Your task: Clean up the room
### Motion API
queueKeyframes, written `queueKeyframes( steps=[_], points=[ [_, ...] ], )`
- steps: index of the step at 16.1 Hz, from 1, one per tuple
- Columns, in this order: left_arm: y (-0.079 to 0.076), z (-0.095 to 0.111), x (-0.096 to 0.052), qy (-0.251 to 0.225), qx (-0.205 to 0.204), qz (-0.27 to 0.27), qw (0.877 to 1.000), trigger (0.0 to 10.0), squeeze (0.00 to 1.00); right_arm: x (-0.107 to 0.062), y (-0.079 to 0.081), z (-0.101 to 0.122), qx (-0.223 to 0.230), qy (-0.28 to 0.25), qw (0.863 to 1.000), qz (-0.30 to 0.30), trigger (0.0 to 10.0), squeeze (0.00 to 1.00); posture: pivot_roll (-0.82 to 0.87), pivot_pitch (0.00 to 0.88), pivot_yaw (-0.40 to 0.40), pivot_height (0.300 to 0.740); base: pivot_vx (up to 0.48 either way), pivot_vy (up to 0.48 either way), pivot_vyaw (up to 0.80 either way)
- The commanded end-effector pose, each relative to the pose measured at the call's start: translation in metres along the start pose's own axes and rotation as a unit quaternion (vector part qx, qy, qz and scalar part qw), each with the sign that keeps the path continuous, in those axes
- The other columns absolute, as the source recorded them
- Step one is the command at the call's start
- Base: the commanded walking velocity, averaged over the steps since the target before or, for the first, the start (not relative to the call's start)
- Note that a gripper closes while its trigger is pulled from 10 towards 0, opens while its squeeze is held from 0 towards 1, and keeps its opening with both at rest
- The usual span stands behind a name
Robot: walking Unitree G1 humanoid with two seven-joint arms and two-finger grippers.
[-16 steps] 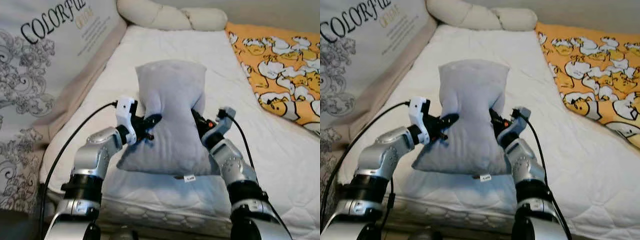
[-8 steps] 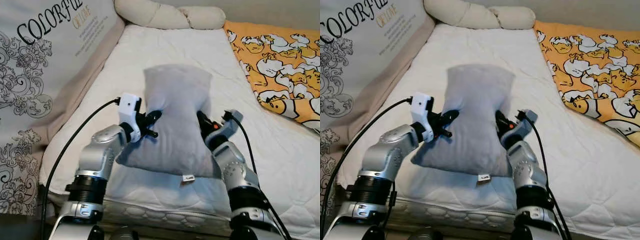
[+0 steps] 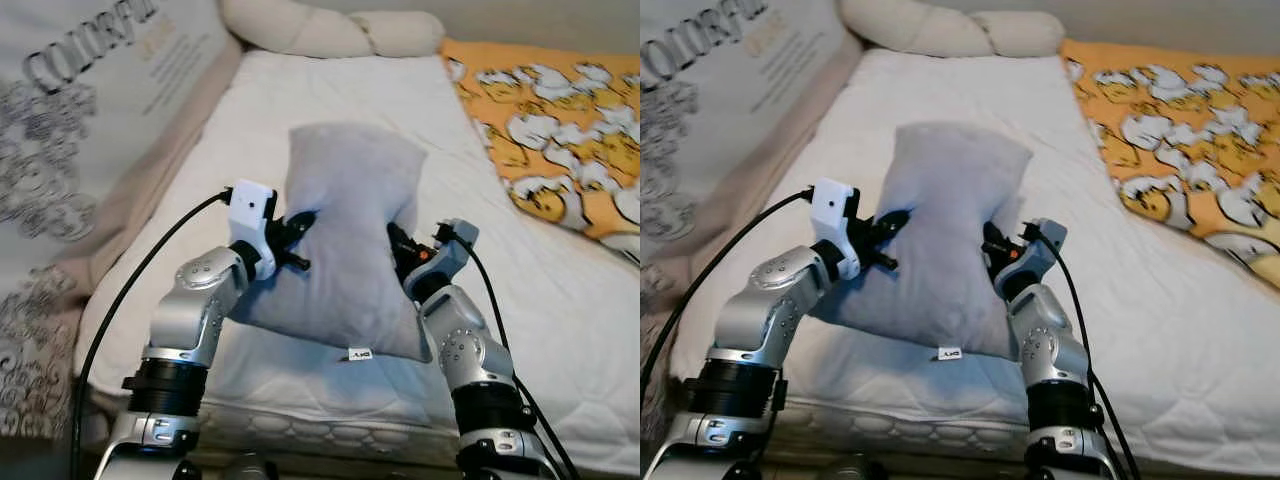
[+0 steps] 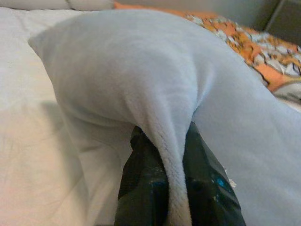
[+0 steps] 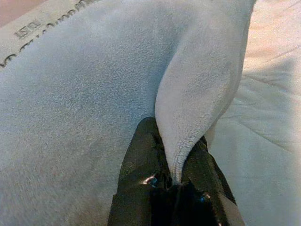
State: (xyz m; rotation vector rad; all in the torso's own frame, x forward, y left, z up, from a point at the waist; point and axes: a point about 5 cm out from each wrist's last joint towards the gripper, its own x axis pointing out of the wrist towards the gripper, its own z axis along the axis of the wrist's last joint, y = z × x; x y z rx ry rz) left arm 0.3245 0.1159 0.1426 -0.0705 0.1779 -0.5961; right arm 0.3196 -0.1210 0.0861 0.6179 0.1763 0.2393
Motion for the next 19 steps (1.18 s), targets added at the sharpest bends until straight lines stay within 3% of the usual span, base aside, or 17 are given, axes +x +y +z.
queueKeyframes(
  steps=[1, 4, 19],
  points=[
    [-0.007, 0.011, 0.002, -0.015, 0.042, -0.009, 0.999, 10.0, 0.0, 0.0, 0.002, 0.004, -0.003, -0.006, 1.0, 0.001, 10.0, 0.0, 0.02, 0.0, -0.018, 0.74, 0.0, 0.285, 0.0],
    [-0.006, 0.011, 0.001, -0.007, 0.062, 0.004, 0.998, 10.0, 0.0, -0.001, 0.001, 0.001, 0.003, 0.0, 1.0, 0.001, 10.0, 0.0, 0.04, 0.0, -0.033, 0.74, 0.0, 0.285, 0.0],
    [0.003, 0.011, -0.002, 0.007, 0.085, 0.033, 0.996, 10.0, 0.0, 0.0, 0.001, 0.0, 0.024, -0.004, 1.0, -0.015, 10.0, 0.0, 0.04, 0.0, -0.03, 0.74, 0.0, 0.315, 0.0]
  ],
)
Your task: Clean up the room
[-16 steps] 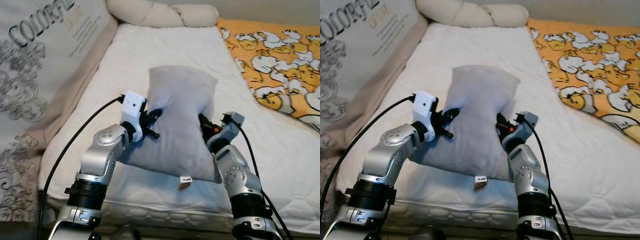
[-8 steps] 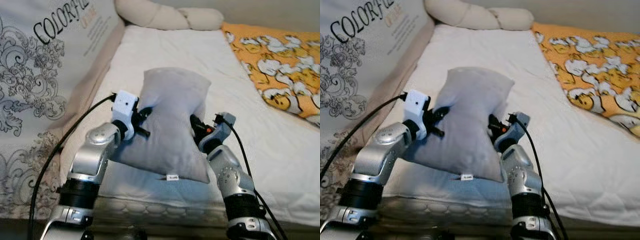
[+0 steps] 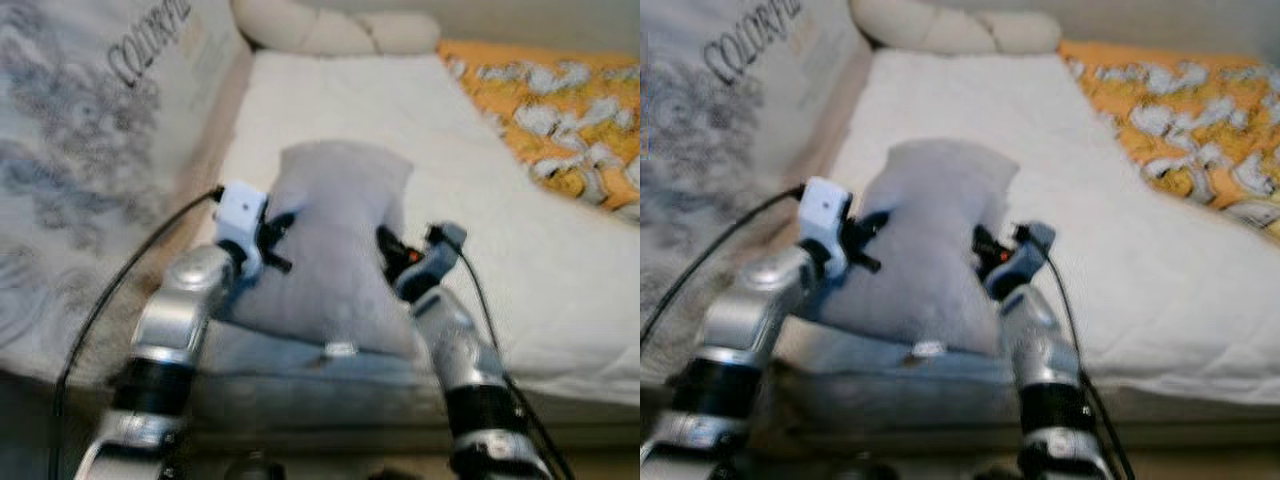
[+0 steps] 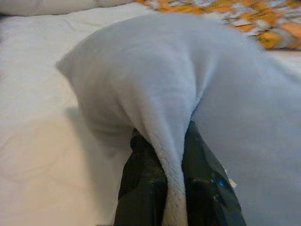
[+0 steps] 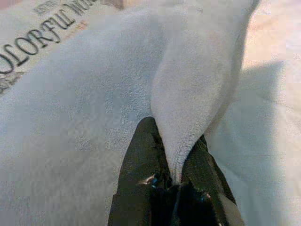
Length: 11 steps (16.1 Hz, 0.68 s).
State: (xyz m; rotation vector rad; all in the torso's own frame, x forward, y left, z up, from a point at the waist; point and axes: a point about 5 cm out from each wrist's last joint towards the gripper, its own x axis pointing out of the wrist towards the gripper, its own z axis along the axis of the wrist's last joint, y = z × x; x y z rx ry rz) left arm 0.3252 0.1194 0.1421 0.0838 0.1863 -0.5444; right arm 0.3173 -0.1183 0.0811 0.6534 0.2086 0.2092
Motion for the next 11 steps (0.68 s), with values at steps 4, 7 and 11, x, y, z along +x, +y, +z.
queueKeyframes(
  steps=[4, 7, 11],
  points=[
    [0.0006, 0.0126, 0.0029, -0.023, 0.024, 0.004, 0.999, 10.0, 0.0, -0.0003, -0.0013, 0.0101, -0.003, -0.02, 1.0, -0.003, 10.0, 0.0, 0.02, 0.0, -0.007, 0.74, 0.0, 0.0, 0.0],
    [0.0035, 0.0166, 0.0041, -0.037, 0.019, 0.009, 0.999, 10.0, 0.0, 0.0004, -0.0014, 0.0115, -0.002, -0.021, 1.0, -0.003, 10.0, 0.0, 0.02, 0.0, -0.006, 0.74, 0.0, 0.0, 0.0],
    [0.0082, 0.0159, 0.004, -0.035, 0.017, 0.026, 0.999, 10.0, 0.0, 0.0029, 0.0019, 0.0115, -0.016, -0.015, 1.0, 0.006, 10.0, 0.0, 0.02, 0.0, -0.006, 0.74, 0.0, 0.0, 0.0]
  ],
)
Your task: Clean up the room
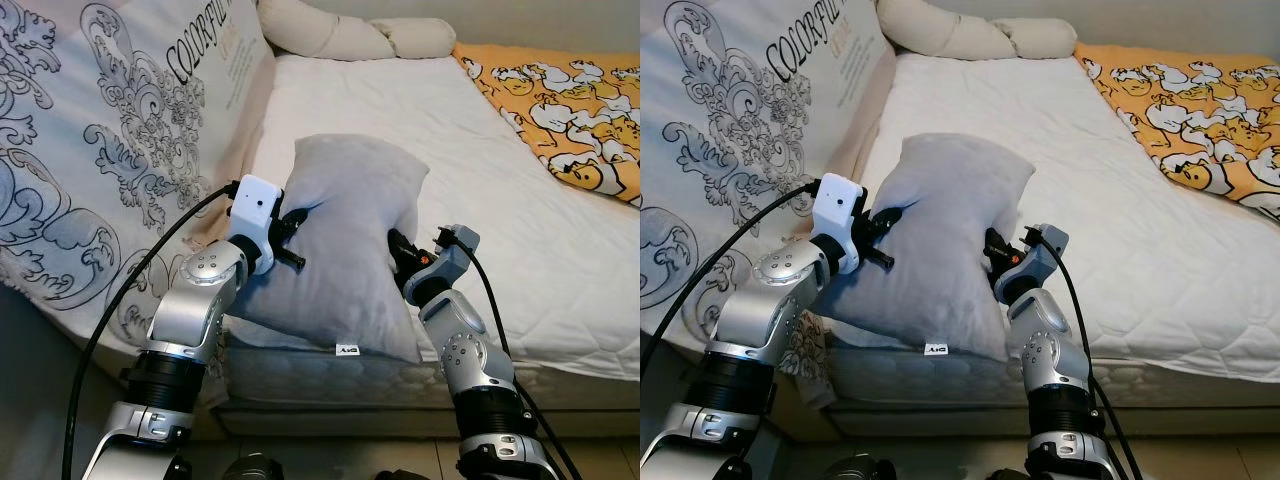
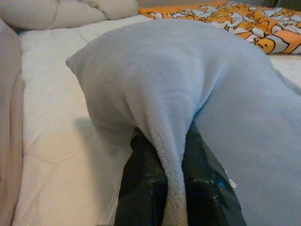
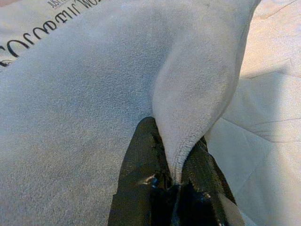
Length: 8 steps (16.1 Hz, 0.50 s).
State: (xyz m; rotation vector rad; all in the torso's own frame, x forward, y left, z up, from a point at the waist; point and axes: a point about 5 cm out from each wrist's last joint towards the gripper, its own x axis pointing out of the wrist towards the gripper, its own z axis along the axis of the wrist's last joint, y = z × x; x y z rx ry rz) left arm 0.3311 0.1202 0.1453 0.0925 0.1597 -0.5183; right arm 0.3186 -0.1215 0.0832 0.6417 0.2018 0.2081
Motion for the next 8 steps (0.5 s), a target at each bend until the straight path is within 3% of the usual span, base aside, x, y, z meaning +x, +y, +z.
queueKeyframes(
  steps=[1, 5, 7, 8],
  points=[
    [0.0048, 0.012, 0.0007, -0.024, 0.01, 0.013, 1.0, 10.0, 0.0, 0.0031, 0.0032, 0.0077, -0.011, -0.011, 1.0, 0.007, 10.0, 0.0, 0.02, 0.0, -0.006, 0.74, 0.0, 0.0, 0.0],
    [0.0075, 0.0121, 0.0011, -0.023, 0.01, 0.018, 1.0, 10.0, 0.0, 0.0037, 0.0037, 0.0064, -0.032, 0.002, 0.999, 0.017, 10.0, 0.0, 0.01, 0.0, -0.005, 0.74, 0.0, 0.0, 0.0],
    [0.0081, 0.0117, 0.0017, -0.021, 0.011, 0.021, 0.999, 10.0, 0.0, 0.0046, 0.0031, 0.0068, -0.034, 0.0, 0.999, 0.013, 10.0, 0.0, 0.01, 0.0, -0.005, 0.74, 0.0, 0.0, 0.8],
    [0.0082, 0.0114, 0.0018, -0.021, 0.011, 0.022, 0.999, 10.0, 0.0, 0.0052, 0.0032, 0.0072, -0.035, -0.001, 0.999, 0.011, 10.0, 0.0, 0.01, 0.0, -0.005, 0.74, 0.0, 0.0, 0.0]
  ],
)
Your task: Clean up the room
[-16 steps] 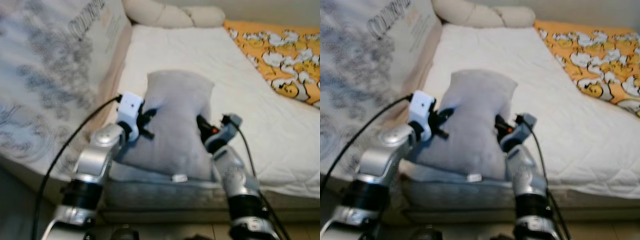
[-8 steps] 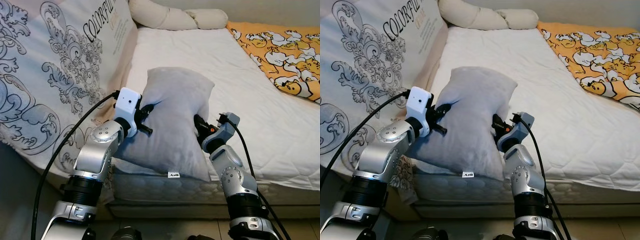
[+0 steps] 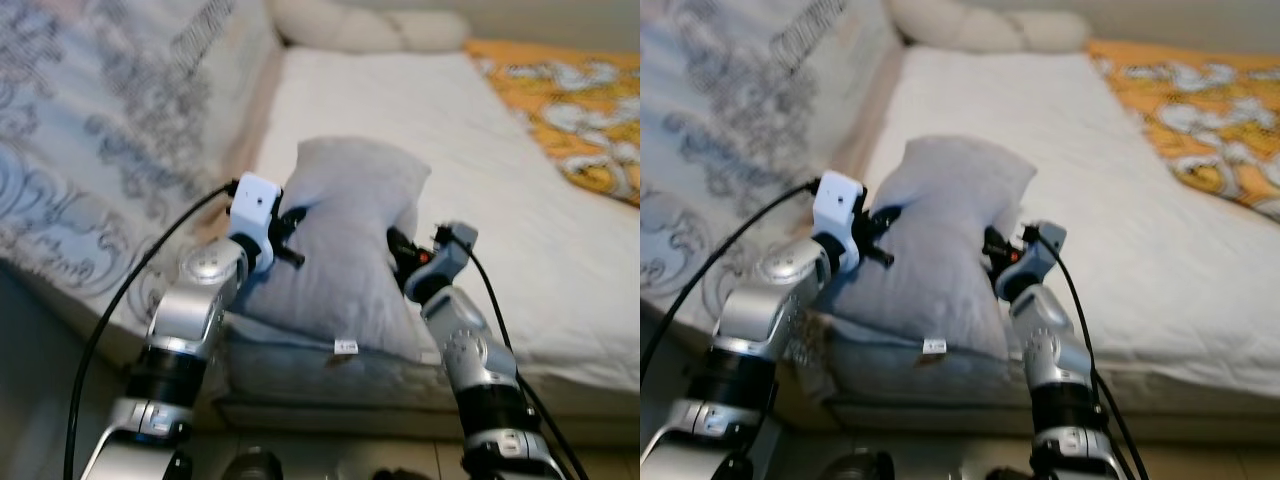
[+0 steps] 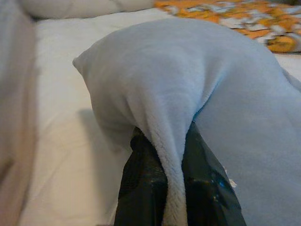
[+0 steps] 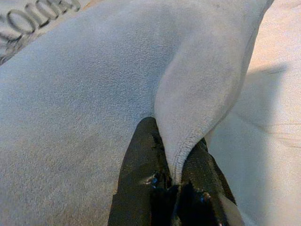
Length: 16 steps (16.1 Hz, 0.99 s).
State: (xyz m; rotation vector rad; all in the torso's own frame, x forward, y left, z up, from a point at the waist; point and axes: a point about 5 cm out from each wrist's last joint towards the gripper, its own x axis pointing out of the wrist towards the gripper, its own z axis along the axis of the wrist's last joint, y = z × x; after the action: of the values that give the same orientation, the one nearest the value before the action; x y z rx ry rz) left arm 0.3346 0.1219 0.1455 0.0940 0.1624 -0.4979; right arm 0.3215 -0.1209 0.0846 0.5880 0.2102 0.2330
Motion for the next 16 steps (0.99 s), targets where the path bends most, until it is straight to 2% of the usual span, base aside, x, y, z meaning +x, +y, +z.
queueKeyframes(
  steps=[1, 6, 7, 9, 14, 16],
  points=[
    [0.005, 0.0107, -0.0005, -0.022, 0.012, 0.013, 1.0, 10.0, 0.0, 0.0027, 0.0019, 0.0059, -0.008, -0.011, 1.0, 0.004, 10.0, 0.0, 0.02, 0.0, -0.011, 0.74, 0.0, 0.0, 0.0],
    [0.0065, 0.0107, -0.0008, -0.021, 0.013, 0.016, 1.0, 10.0, 0.0, 0.0037, 0.0045, 0.0037, -0.014, -0.001, 1.0, 0.016, 10.0, 0.0, 0.02, 0.0, -0.011, 0.74, 0.0, 0.0, 0.0],
    [0.0072, 0.0106, -0.0008, -0.021, 0.013, 0.017, 1.0, 10.0, 0.0, 0.0042, 0.0053, 0.0035, -0.025, 0.003, 0.999, 0.021, 10.0, 0.0, 0.02, 0.0, -0.011, 0.74, 0.255, 0.0, 0.8],
    [0.0078, 0.0106, -0.0009, -0.02, 0.012, 0.018, 1.0, 10.0, 0.0, 0.0043, 0.0059, 0.0025, -0.018, 0.003, 1.0, 0.02, 10.0, 0.0, 0.02, 0.0, -0.011, 0.74, 0.266, 0.0, 0.8],
    [0.0089, 0.0108, -0.0006, -0.019, 0.012, 0.019, 1.0, 10.0, 0.0, 0.0045, 0.0057, 0.0017, -0.014, 0.005, 1.0, 0.024, 10.0, 0.0, 0.02, 0.0, -0.009, 0.74, 0.301, 0.0, 0.0],
    [0.0092, 0.0108, -0.0004, -0.019, 0.013, 0.019, 1.0, 10.0, 0.0, 0.0053, 0.0062, 0.0005, -0.016, 0.011, 1.0, 0.024, 10.0, 0.0, 0.02, 0.0, -0.009, 0.74, 0.326, 0.0, -0.78]
  ],
)
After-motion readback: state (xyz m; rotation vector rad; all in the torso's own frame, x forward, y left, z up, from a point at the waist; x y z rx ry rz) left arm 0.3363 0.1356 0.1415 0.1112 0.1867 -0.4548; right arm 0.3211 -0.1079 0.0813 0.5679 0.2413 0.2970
